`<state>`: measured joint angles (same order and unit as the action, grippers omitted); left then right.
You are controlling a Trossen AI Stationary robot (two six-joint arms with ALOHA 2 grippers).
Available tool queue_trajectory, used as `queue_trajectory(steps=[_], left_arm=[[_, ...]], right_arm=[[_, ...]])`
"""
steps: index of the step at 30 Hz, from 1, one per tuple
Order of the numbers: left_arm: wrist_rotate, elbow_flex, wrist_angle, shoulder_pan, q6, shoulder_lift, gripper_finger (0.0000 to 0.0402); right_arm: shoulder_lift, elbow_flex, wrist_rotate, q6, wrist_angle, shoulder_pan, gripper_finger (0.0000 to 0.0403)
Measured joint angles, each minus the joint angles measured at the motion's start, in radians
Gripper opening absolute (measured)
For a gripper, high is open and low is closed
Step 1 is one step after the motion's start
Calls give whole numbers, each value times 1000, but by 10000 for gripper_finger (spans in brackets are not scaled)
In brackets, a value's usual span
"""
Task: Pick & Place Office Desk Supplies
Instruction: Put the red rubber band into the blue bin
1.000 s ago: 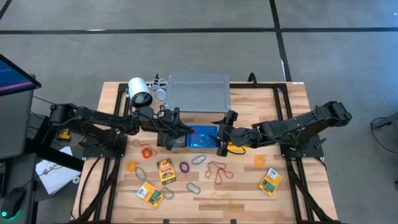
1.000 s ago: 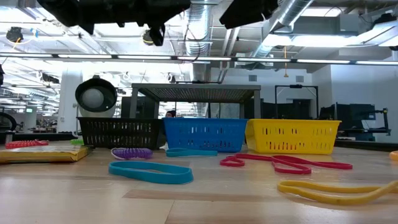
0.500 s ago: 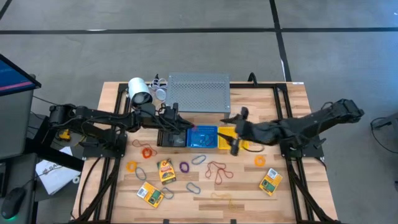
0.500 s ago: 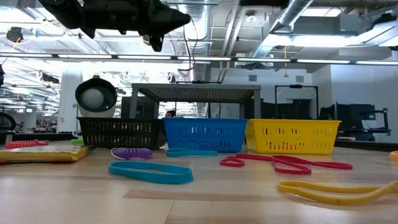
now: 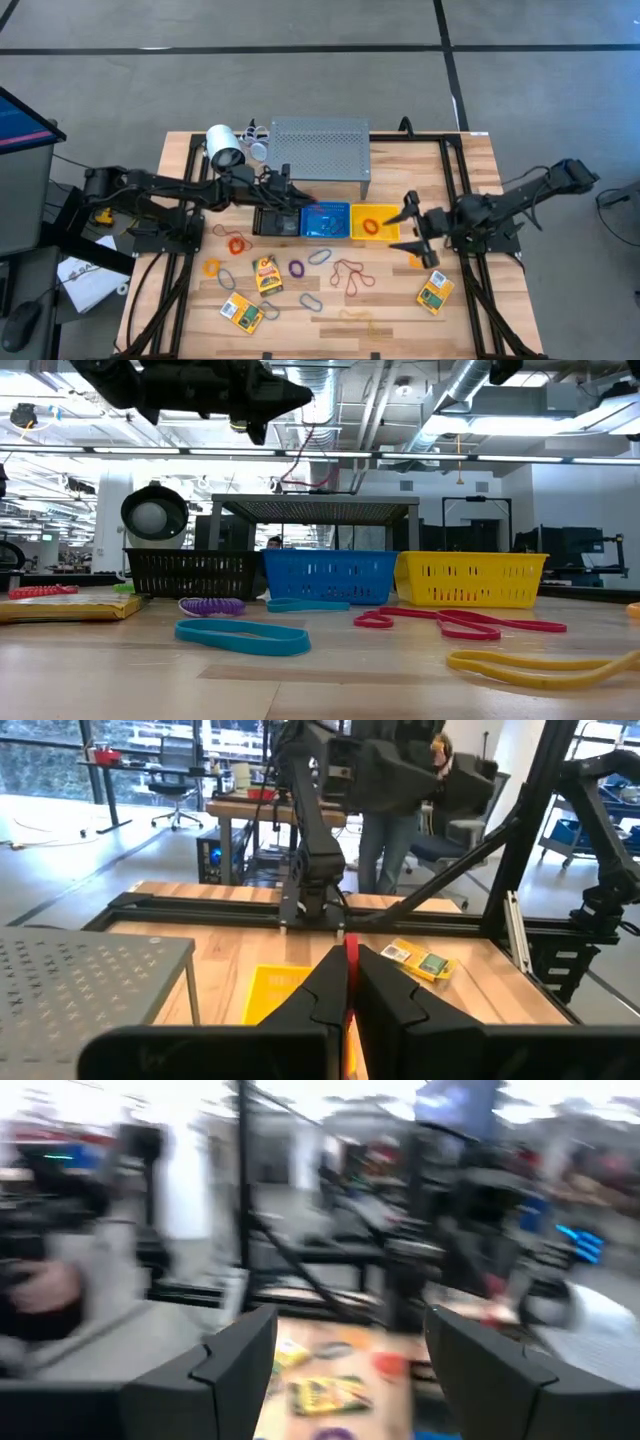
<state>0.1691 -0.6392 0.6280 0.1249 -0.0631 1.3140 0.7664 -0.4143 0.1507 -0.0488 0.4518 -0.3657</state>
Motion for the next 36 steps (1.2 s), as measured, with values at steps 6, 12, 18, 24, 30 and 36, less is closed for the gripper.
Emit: queue_trajectory(steps=[6,12,18,24,30,36], left_arm=[[77,-105,-14,0,0,144,6],[81,-143,-20,0,0,234,6],[81,-144,-48,0,0,240,6],[73,-144,-97,0,0,240,6],[32,-144,-128,0,6,240,6],[4,-144,-143,0,7,240,6]], right_arm=[[-114,127,-103,30,53,69,249],[-218,206,-190,84,46,162,249],[-297,260,-205,136,7,241,249],[-302,261,-205,132,-30,253,249],[-302,261,-205,120,-35,253,249],[-302,261,-204,128,-36,253,249]])
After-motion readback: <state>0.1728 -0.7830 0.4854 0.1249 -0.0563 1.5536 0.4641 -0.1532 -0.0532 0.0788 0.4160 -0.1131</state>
